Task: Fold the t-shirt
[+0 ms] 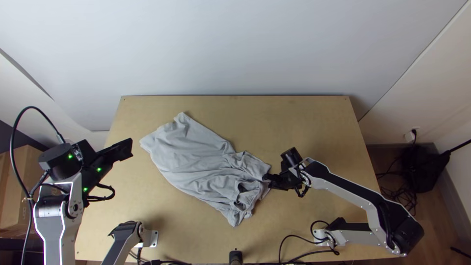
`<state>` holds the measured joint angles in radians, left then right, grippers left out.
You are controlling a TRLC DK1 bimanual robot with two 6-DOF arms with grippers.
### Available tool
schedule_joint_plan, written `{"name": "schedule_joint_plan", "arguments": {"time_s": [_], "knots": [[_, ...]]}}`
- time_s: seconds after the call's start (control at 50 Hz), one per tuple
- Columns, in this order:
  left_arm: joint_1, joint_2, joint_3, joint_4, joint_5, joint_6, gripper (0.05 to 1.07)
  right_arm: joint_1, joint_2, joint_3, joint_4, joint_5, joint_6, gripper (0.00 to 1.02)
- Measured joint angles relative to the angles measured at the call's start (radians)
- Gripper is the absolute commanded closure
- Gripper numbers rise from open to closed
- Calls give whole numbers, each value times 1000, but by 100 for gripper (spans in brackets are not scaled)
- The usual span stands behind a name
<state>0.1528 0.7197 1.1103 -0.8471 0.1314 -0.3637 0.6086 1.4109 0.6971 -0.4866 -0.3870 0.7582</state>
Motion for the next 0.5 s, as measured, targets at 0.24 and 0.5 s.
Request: {"name": "schedule_joint_plan", "arguments": {"time_s": [0.24, 0.5], "knots": [[-2, 259, 96, 0, 0, 87, 11, -40, -98, -22, -3, 5, 0, 100], [-82, 662, 422, -4, 45, 123, 11, -82, -136, -24, -14, 5, 0, 100]]}}
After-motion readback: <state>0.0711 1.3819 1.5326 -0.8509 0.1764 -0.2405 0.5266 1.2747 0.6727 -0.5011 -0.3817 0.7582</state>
